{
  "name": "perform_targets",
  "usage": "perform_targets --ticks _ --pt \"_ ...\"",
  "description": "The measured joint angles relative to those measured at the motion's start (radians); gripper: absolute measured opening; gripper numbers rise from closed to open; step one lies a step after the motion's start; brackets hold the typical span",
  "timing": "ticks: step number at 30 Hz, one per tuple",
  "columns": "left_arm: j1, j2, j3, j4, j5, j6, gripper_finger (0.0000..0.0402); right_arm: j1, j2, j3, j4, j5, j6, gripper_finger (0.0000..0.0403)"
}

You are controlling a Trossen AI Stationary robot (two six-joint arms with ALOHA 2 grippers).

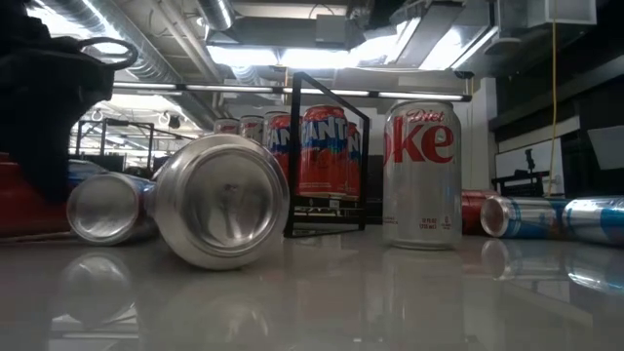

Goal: Pick and place cans onto a shelf
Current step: Put the top red soda can on the shelf and align with the other red soda can

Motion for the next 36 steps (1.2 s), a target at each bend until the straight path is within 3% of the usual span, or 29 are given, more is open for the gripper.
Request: perform_targets --ticks 19,26,36 --pt "0.0 -0.002 0.0 -0.057 -0.301 -0.069 0.0279 0.0 0.0 0.0 0.022 0.0 0.0 0.039" --pt "0.008 -0.003 0.002 -0.081 -0.504 -0.072 0.0279 0.0 0.0 0.0 0.074 0.0 0.0 0.039" --pt "0.099 -0.004 0.002 -0.09 -0.872 -0.022 0.0279 0.0 0.0 0.0 0.105 0.0 -0.001 0.039"
